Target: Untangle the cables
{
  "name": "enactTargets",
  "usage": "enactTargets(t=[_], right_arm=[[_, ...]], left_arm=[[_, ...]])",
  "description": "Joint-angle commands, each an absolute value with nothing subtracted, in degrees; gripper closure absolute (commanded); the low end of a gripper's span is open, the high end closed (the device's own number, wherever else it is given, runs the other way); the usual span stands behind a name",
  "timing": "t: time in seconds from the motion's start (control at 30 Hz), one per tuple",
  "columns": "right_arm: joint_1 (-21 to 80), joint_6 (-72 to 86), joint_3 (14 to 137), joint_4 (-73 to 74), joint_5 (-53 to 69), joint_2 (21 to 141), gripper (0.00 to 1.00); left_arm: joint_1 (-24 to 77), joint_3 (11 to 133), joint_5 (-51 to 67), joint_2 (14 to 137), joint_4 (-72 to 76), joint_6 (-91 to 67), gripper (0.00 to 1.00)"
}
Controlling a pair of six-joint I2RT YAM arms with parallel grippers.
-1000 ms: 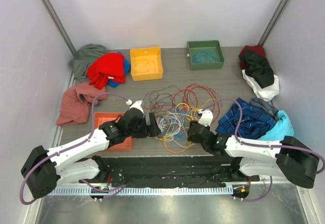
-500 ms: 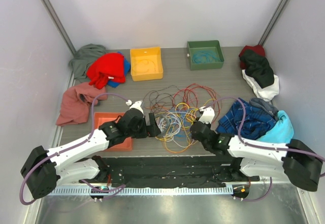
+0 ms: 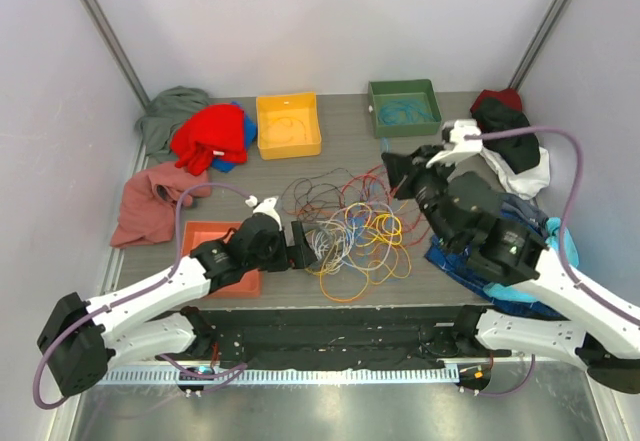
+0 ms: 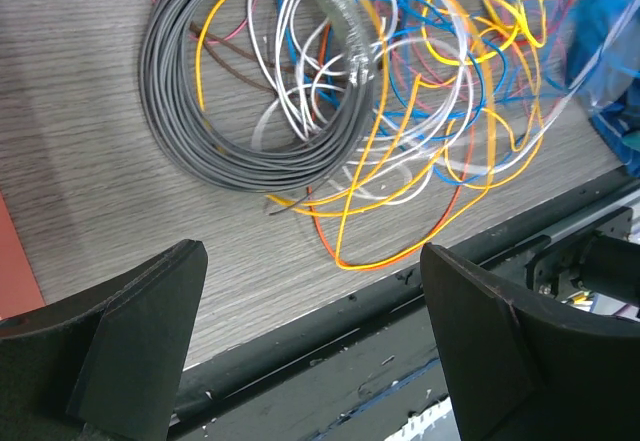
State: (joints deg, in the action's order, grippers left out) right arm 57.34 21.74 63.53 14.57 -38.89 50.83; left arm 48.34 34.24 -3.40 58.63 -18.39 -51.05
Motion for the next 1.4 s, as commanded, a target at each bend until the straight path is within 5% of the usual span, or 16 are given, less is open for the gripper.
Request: enactTargets(t=[0.0,0.9,1.2,1.37], right_arm=[[57.39,13.71,75.75,16.08,-36.22,54.40,0.99],[57.39,4.31,131.38,16.08,-26.45,76.99,0.99],[57.39,7.20,124.46,16.88,-27.68,75.85,0.99],[57.31,9.05,119.36,15.65,-27.16,74.18,0.99]], left_arm=[[48.25,34.01,-4.57,55.90,-17.05,-51.59,0.07],[48.16,32.78,-7.47,44.74,-10.47,-49.92,0.00],[48.78,25.32,-4.40,41.83,24.01,-43.52,0.00],[51.49,28.28,-3.34,50.50,31.37,-37.28,0.00]])
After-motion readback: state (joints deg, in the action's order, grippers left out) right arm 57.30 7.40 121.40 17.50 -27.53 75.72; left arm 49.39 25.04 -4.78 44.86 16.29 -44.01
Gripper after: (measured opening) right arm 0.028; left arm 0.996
